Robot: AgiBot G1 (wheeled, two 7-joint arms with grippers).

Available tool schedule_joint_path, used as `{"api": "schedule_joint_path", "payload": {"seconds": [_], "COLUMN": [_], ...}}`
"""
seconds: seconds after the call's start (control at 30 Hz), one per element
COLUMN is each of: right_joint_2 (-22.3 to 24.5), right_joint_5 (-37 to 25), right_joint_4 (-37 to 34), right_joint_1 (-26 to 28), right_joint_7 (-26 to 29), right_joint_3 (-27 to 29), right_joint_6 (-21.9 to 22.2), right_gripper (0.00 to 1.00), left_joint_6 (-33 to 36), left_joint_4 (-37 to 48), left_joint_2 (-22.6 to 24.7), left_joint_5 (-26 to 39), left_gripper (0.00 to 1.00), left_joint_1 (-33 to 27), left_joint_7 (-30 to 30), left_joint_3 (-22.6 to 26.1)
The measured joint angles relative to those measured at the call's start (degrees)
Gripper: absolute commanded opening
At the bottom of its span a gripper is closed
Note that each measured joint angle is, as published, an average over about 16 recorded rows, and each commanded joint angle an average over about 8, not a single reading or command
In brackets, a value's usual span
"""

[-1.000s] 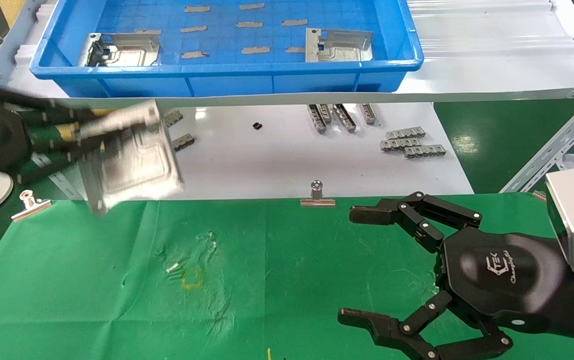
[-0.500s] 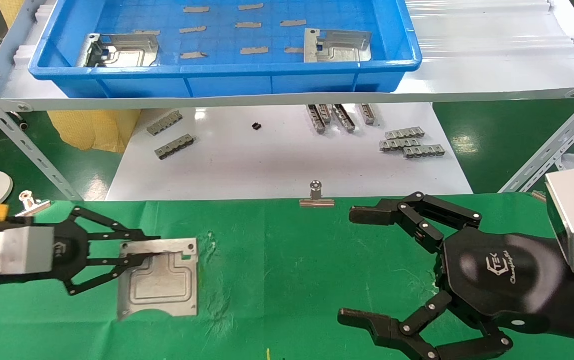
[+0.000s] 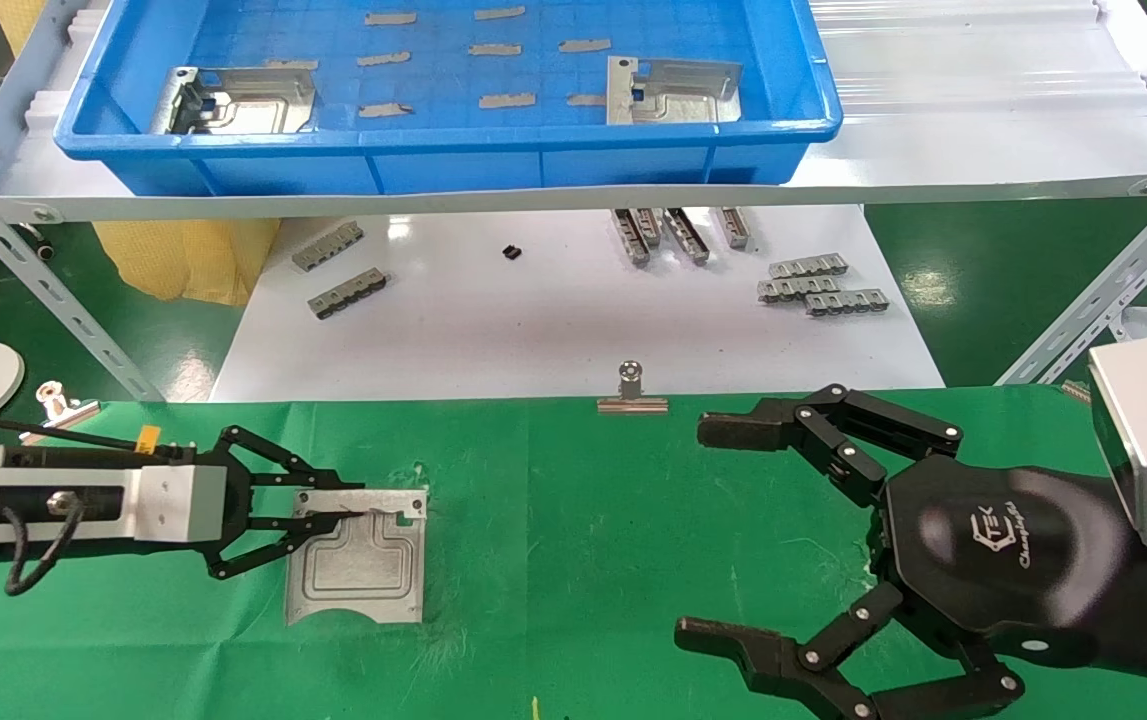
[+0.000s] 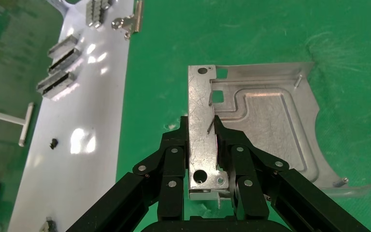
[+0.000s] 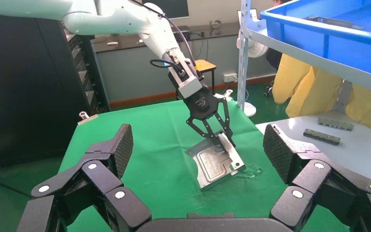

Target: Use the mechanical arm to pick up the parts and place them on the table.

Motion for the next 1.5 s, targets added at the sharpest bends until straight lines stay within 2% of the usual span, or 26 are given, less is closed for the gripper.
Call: {"api": "schedule_joint_path", "payload": {"seconds": [0.03, 0.07, 0.37, 0.9, 1.23, 1.5], "right_joint_2": [0.0, 0.0, 0.0, 0.0, 0.0, 0.0], "right_joint_5": [0.0, 0.0, 0.0, 0.0, 0.0, 0.0], "right_joint_4": [0.0, 0.0, 0.0, 0.0, 0.0, 0.0], "right_joint_1": [0.0, 0.0, 0.0, 0.0, 0.0, 0.0], "right_joint_7": [0.0, 0.0, 0.0, 0.0, 0.0, 0.0], "right_joint_3": [0.0, 0.0, 0.0, 0.0, 0.0, 0.0], "right_joint_6": [0.0, 0.0, 0.0, 0.0, 0.0, 0.0], "right_gripper": [1.00, 1.00, 1.00, 1.00, 1.00, 1.00], "left_joint_6": [-0.2, -0.4, 0.3, 3.8, 3.6, 3.2], "left_joint_4": [0.8, 1.5, 6.8, 11.2, 9.1, 2.5], "left_joint_2": [0.5, 0.9, 3.0, 2.1, 1.6, 0.0], "left_joint_5": [0.3, 0.6, 1.2, -0.8, -1.3, -3.2], "left_gripper": [0.99, 1.00, 1.00, 1.00, 1.00, 1.00], "left_joint_1": [-0.3, -0.6, -3.1, -4.7, -3.5, -0.2], "left_joint_7": [0.3, 0.6, 1.3, -4.4, -6.2, -11.7], "left_joint_3": [0.2, 0.3, 0.7, -0.3, -1.2, -4.2]}}
